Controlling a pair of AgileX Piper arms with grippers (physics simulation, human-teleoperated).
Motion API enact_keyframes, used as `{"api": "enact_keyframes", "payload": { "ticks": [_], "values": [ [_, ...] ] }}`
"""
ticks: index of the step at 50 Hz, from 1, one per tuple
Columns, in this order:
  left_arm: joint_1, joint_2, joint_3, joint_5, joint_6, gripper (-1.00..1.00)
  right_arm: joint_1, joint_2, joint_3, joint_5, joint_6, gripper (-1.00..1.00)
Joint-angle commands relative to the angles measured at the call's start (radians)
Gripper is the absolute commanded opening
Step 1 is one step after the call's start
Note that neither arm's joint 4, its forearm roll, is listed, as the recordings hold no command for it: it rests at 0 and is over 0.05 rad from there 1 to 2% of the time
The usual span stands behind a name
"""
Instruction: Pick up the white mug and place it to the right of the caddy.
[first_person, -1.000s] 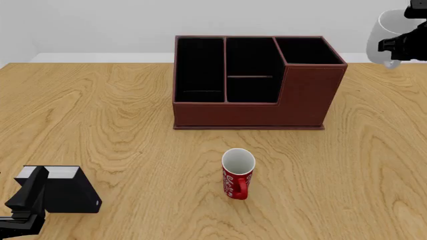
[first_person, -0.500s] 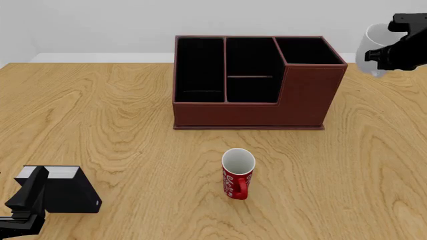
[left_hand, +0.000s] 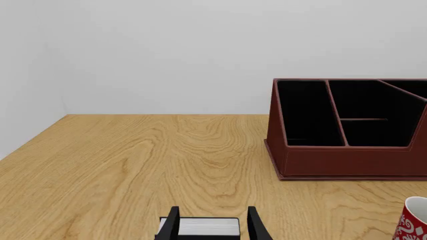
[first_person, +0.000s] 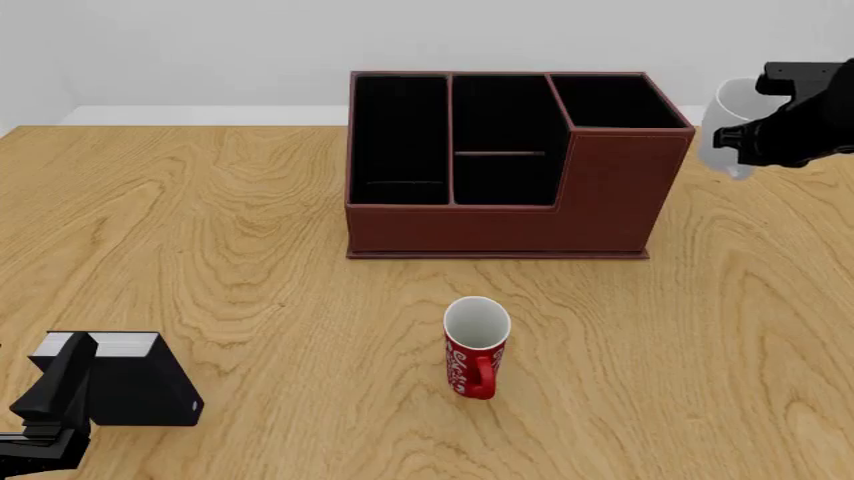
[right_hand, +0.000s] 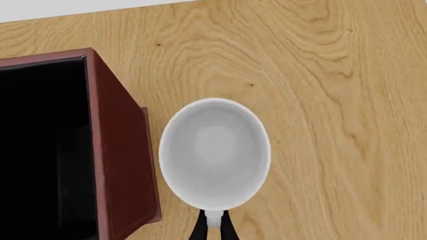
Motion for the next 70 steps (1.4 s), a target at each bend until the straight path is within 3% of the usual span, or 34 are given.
{"api": "enact_keyframes", "payload": {
  "ticks": [1,70],
  "values": [
    [0.0,0.0,0.0,0.0,0.0,1.0,0.001,0.014,0.026,-0.032,0.018,-1.0],
    [0.0,0.0,0.0,0.0,0.0,1.0,0.016,0.083,0.176,-0.162,0.008,-1.0]
  ]
}}
